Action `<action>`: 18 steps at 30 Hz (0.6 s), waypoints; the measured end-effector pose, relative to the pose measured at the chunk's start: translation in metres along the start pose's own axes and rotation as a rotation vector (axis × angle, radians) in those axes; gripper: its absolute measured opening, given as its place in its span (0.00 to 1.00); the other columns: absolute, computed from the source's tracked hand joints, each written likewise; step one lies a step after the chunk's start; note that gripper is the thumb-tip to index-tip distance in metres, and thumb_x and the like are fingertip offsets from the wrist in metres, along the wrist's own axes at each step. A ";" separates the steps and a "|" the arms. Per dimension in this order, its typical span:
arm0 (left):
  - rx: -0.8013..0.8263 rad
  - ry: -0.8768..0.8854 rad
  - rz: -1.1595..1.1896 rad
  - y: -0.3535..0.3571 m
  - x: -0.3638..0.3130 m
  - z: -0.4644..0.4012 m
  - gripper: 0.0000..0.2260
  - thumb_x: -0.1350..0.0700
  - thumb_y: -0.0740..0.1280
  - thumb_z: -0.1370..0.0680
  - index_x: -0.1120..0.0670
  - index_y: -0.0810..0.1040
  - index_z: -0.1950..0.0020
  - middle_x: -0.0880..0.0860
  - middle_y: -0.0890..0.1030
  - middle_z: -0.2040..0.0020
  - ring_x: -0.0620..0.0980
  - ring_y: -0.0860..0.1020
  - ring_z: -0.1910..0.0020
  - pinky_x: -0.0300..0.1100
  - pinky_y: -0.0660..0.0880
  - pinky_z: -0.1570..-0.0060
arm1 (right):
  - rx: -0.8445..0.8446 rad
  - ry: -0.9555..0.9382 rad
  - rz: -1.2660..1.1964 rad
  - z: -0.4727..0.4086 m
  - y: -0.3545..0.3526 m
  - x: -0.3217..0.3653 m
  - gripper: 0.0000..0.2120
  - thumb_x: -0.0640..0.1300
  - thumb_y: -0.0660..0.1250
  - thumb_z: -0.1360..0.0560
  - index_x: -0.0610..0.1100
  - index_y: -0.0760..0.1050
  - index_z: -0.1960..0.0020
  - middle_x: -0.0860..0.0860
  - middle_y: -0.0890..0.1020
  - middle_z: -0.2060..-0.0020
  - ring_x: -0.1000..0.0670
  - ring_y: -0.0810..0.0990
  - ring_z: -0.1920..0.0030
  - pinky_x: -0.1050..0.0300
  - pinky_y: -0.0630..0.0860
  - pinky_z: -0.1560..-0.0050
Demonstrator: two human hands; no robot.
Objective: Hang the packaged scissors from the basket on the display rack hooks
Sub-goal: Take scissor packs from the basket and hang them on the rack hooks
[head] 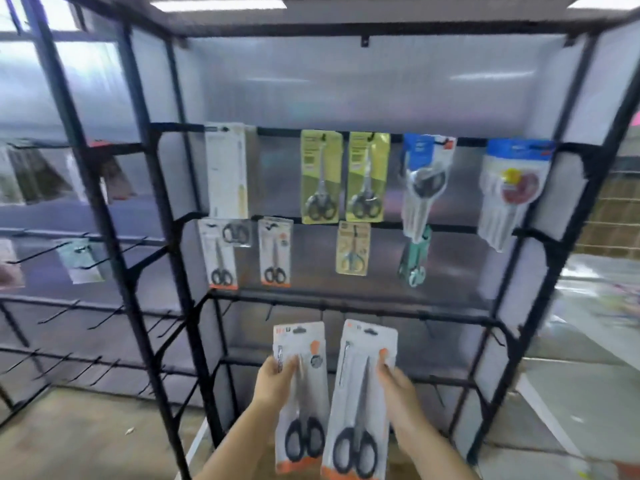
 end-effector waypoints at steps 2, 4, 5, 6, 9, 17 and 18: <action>-0.014 -0.066 0.009 -0.019 0.024 -0.011 0.12 0.59 0.64 0.21 0.57 0.67 0.64 0.50 0.70 0.69 0.44 0.67 0.70 0.30 0.63 0.76 | 0.032 0.044 0.036 0.001 0.023 -0.015 0.24 0.58 0.58 0.22 0.42 0.71 0.34 0.52 0.74 0.39 0.47 0.70 0.33 0.58 0.64 0.39; -0.026 -0.113 0.032 -0.035 0.038 -0.027 0.08 0.59 0.64 0.21 0.59 0.72 0.59 0.54 0.76 0.63 0.46 0.70 0.67 0.34 0.66 0.70 | 0.049 0.074 0.086 -0.002 0.041 -0.026 0.25 0.58 0.58 0.22 0.38 0.73 0.38 0.46 0.78 0.41 0.45 0.73 0.36 0.57 0.67 0.38; -0.026 -0.128 0.046 -0.042 0.042 -0.036 0.07 0.59 0.64 0.21 0.60 0.73 0.58 0.54 0.77 0.61 0.46 0.71 0.66 0.36 0.66 0.69 | 0.054 0.096 0.106 -0.006 0.048 -0.029 0.27 0.59 0.57 0.22 0.37 0.74 0.39 0.42 0.79 0.41 0.44 0.75 0.38 0.54 0.68 0.37; -0.028 -0.134 0.051 -0.047 0.043 -0.046 0.06 0.59 0.64 0.21 0.60 0.73 0.56 0.55 0.77 0.60 0.46 0.71 0.65 0.37 0.66 0.68 | 0.051 0.109 0.108 -0.010 0.055 -0.028 0.26 0.59 0.57 0.22 0.37 0.75 0.40 0.41 0.79 0.42 0.44 0.76 0.40 0.53 0.69 0.38; -0.009 -0.117 0.055 -0.056 0.034 -0.080 0.06 0.57 0.64 0.21 0.60 0.73 0.52 0.55 0.76 0.57 0.46 0.72 0.63 0.37 0.67 0.66 | 0.025 0.074 0.117 -0.030 0.075 -0.007 0.23 0.56 0.58 0.21 0.39 0.74 0.39 0.43 0.77 0.40 0.46 0.75 0.42 0.56 0.68 0.43; 0.029 -0.002 0.059 -0.077 -0.022 -0.151 0.10 0.55 0.63 0.21 0.57 0.69 0.60 0.56 0.75 0.57 0.48 0.73 0.63 0.38 0.66 0.66 | 0.012 -0.112 0.189 -0.082 0.136 0.079 0.25 0.58 0.55 0.21 0.42 0.67 0.31 0.48 0.73 0.37 0.47 0.70 0.35 0.58 0.65 0.44; 0.023 0.016 0.063 -0.081 -0.030 -0.156 0.09 0.55 0.63 0.21 0.60 0.72 0.55 0.59 0.77 0.52 0.52 0.76 0.58 0.39 0.68 0.63 | 0.015 -0.144 0.187 -0.087 0.145 0.091 0.25 0.58 0.55 0.21 0.42 0.68 0.32 0.49 0.73 0.40 0.48 0.71 0.39 0.59 0.64 0.45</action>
Point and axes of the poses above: each hand's wrist, its own z-axis away from the middle knuckle, its own y-axis out of the palm, x = y × z, the point moved 5 cm from there along -z, towards the middle knuckle
